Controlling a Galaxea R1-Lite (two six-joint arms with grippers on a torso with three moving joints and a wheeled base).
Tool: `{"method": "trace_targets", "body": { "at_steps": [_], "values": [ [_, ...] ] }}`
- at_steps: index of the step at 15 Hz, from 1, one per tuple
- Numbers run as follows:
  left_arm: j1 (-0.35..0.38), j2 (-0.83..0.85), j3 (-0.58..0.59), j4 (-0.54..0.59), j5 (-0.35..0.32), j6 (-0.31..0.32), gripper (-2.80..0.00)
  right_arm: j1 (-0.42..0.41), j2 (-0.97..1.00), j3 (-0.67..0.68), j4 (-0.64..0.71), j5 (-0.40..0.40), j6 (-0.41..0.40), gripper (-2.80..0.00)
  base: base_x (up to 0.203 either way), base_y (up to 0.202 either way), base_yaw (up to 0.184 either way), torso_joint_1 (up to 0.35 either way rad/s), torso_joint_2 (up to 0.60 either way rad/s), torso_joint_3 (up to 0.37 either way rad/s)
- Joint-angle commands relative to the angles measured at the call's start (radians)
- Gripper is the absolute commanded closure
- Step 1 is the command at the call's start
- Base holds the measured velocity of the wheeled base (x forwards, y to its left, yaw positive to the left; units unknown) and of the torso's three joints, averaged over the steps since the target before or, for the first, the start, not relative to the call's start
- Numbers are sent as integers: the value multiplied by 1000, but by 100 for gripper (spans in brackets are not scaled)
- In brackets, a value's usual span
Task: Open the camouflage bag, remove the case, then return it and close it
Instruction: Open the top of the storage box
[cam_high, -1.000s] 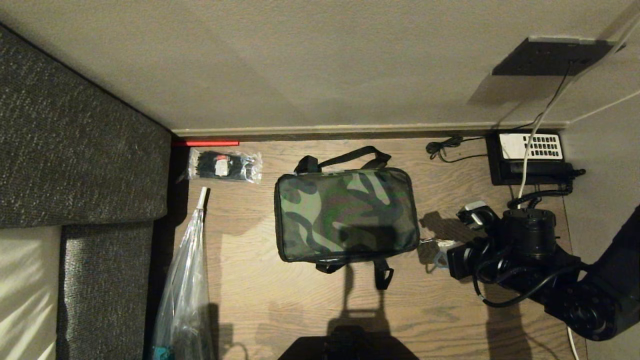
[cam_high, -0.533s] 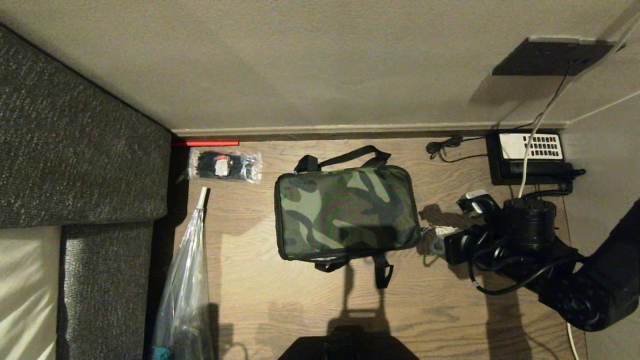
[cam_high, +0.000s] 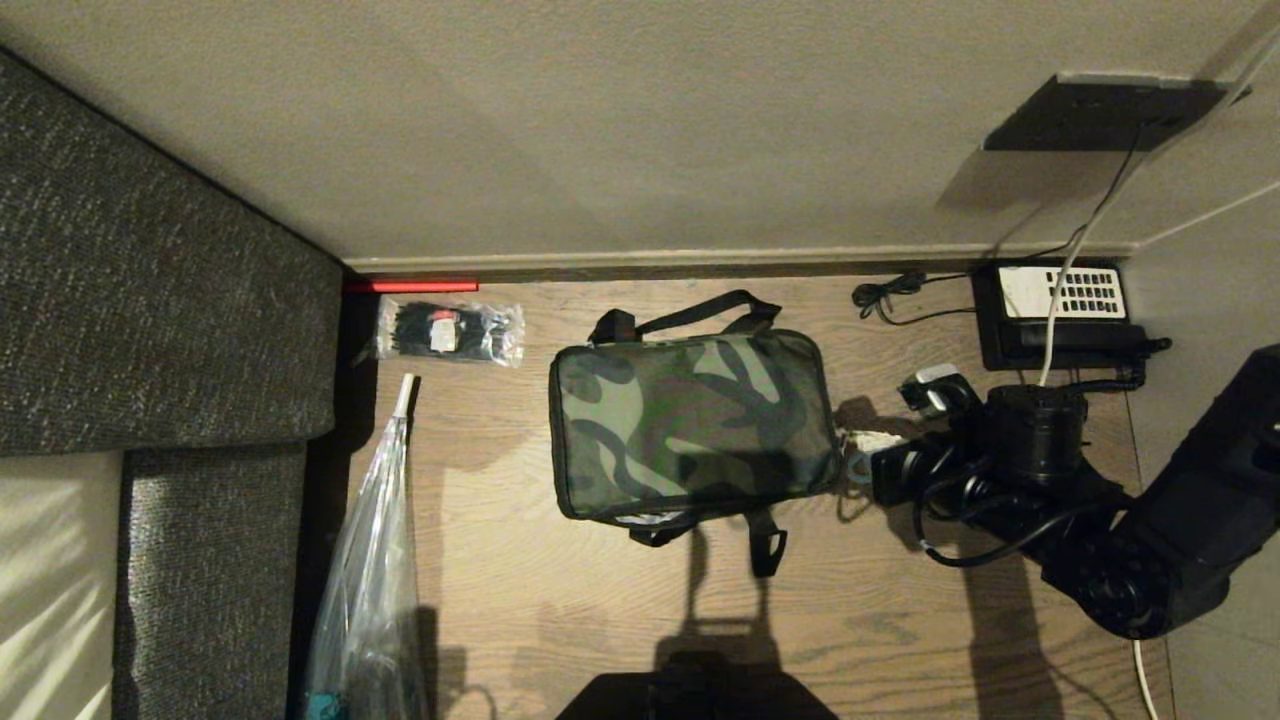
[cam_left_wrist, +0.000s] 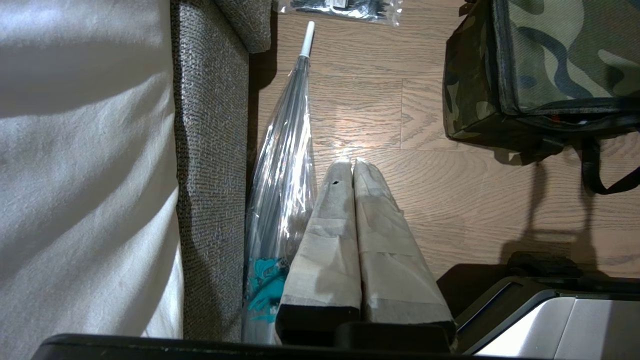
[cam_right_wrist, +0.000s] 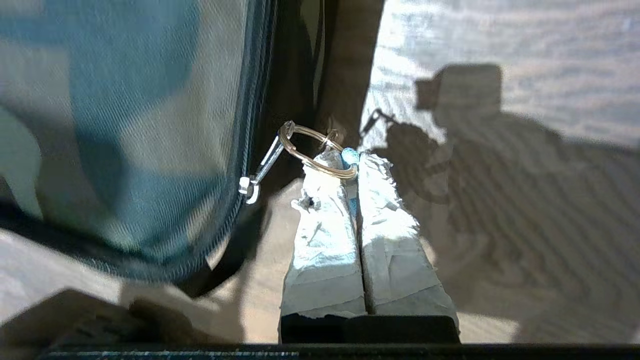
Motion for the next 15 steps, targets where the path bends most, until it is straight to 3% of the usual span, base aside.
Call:
{"method": "trace_targets", "body": {
  "at_steps": [1,15],
  "values": [
    [0,-2,2,0,0,1,0,0,-1,-30,-2,2,8,0,0,0,0,0,0,0],
    [0,-2,3,0,0,0,0,0,94,-225,-11,-1,11,0,0,0,0,0,0,0]
  ]
}}
